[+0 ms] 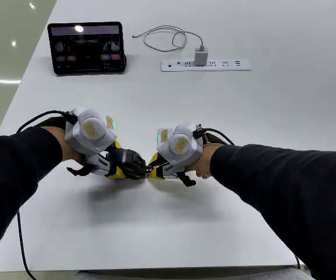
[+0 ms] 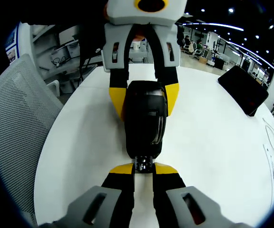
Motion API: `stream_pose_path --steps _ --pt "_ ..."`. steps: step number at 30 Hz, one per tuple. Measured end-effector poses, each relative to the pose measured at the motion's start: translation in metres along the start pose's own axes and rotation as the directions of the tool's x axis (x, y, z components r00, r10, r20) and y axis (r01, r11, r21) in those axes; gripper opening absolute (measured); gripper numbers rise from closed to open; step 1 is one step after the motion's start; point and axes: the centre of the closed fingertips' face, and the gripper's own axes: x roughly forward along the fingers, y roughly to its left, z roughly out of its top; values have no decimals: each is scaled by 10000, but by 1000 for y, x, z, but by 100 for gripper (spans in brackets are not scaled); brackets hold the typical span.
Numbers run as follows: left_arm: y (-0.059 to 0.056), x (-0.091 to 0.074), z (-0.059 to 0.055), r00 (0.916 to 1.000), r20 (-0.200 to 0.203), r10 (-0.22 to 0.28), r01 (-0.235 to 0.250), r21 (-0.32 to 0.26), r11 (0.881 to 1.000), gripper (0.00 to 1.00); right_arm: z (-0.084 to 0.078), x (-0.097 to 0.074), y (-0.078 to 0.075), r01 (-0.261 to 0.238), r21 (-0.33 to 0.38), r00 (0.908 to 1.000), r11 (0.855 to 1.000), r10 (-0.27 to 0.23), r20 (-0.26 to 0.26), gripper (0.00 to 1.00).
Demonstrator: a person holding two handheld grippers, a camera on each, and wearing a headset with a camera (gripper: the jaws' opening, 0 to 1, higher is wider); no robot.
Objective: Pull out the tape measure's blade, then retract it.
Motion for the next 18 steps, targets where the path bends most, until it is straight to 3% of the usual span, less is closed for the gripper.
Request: stream_pose_path --steps 8,10,18 --pt "0 1 1 9999 -5 108 -108 139 9998 31 -4 -4 1 -25 197 10000 9998 25 -1 9" --pt "1 1 6 9983 448 382 -375 -161 9992 30 -6 -5 -2 65 245 10000 9997 -64 -27 9" --pt "1 -1 5 9976 465 518 -522 80 9986 30 -18 -15 -4 -30 305 9998 9995 37 -214 9"
